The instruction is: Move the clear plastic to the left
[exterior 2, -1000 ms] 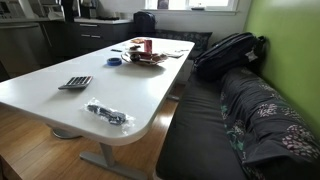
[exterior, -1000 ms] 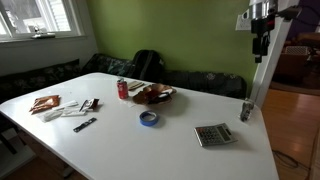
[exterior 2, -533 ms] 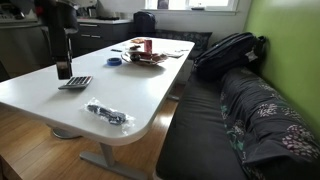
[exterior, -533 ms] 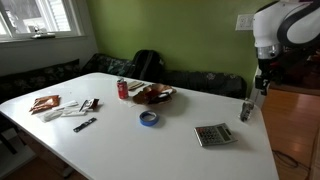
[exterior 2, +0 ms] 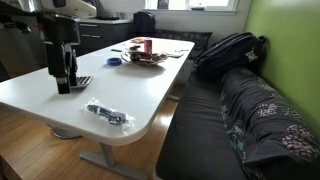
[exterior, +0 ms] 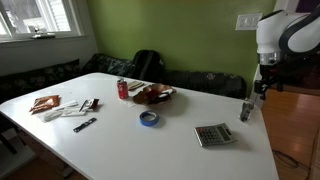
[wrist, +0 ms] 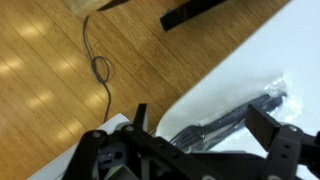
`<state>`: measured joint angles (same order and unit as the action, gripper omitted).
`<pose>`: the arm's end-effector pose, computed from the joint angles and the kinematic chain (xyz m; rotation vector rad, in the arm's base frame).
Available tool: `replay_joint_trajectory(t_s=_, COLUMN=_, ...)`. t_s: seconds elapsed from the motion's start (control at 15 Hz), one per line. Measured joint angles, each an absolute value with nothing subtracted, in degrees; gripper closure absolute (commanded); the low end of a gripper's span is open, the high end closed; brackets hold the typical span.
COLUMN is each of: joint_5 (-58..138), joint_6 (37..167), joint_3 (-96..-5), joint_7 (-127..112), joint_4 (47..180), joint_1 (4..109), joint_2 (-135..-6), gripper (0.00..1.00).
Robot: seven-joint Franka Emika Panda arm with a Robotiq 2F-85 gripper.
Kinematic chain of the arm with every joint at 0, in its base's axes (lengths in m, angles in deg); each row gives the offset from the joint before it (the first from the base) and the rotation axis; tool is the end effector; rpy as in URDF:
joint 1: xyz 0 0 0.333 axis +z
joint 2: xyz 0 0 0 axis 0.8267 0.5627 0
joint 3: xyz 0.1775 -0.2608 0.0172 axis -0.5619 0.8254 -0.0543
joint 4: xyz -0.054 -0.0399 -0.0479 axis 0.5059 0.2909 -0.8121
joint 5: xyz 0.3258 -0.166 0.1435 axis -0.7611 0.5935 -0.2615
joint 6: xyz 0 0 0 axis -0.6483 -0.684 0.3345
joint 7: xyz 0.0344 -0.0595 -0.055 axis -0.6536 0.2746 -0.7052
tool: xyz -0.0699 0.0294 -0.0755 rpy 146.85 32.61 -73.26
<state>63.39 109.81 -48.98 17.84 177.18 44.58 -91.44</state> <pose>0.3679 -0.1071 0.2371 2.8099 -0.6109 -0.1818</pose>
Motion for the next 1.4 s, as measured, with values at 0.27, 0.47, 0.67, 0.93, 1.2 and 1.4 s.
replay_joint_trajectory(t_s=0.27, joint_5=68.1, joint_6=125.9, joint_3=-48.8, joint_7=30.7, joint_4=177.2, joint_1=44.3, joint_2=-87.7, gripper=0.00)
replay_joint_trajectory(t_s=0.47, joint_5=76.8, joint_6=132.2, joint_3=-46.8, joint_7=44.1, joint_4=175.2, joint_1=43.9, joint_2=-83.4, gripper=0.05)
replay_joint_trajectory(t_s=0.67, joint_5=84.9, joint_6=132.9, joint_3=-45.0, joint_7=56.6, joint_4=172.9, joint_1=44.5, joint_2=-79.5, gripper=0.08)
replay_joint_trajectory(t_s=0.93, joint_5=86.3, joint_6=135.0, joint_3=-45.1, joint_7=65.5, joint_4=172.1, joint_1=45.9, joint_2=-72.3, gripper=0.16)
replay_joint_trajectory(t_s=1.2, joint_5=86.3, joint_6=139.5, joint_3=-45.1, joint_7=69.4, joint_4=170.8, joint_1=47.0, joint_2=-65.8, gripper=0.58)
replay_joint_trajectory(t_s=1.4, joint_5=86.3, joint_6=141.7, joint_3=-44.5, joint_7=70.5, joint_4=169.2, joint_1=47.7, joint_2=-63.8, gripper=0.79)
